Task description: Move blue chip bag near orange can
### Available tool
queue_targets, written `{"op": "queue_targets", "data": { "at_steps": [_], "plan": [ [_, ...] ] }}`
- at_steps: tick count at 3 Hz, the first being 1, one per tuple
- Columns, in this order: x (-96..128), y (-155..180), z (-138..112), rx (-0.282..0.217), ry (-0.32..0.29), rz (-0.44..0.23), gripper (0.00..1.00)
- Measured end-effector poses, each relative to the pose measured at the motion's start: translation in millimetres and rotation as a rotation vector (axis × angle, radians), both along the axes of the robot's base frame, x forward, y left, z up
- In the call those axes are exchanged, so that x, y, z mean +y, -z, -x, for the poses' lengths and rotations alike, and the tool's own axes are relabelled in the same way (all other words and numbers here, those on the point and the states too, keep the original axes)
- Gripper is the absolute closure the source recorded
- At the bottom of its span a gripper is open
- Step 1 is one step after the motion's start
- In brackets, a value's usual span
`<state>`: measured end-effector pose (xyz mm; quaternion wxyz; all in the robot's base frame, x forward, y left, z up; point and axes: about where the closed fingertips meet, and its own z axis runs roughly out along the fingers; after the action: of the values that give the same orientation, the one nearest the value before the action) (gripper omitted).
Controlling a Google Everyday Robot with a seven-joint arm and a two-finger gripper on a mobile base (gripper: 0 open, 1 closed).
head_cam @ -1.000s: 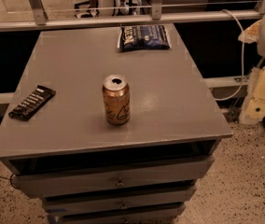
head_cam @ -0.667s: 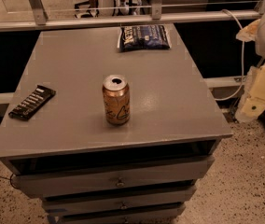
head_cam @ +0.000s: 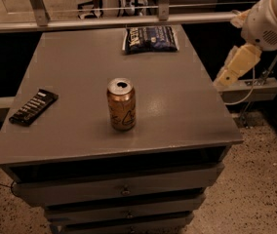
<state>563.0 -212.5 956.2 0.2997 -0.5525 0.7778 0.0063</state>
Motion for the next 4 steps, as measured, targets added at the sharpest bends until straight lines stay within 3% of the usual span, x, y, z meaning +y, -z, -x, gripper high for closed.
{"op": "queue_targets", "data": {
  "at_steps": [1,2,3,4],
  "plan": [
    [2.0,8.2,-74.8,-0.039,0.043,-0.14,0.0],
    [26.2,16.3,-135.6,-0.042,0.05,-0.293,0.0],
    [69.6,24.3,-181.3,-0.038,0.026,-0.41,0.0],
    [100.6,27.8,-213.2,-0.066,0.019,-0.441,0.0]
  ]
}}
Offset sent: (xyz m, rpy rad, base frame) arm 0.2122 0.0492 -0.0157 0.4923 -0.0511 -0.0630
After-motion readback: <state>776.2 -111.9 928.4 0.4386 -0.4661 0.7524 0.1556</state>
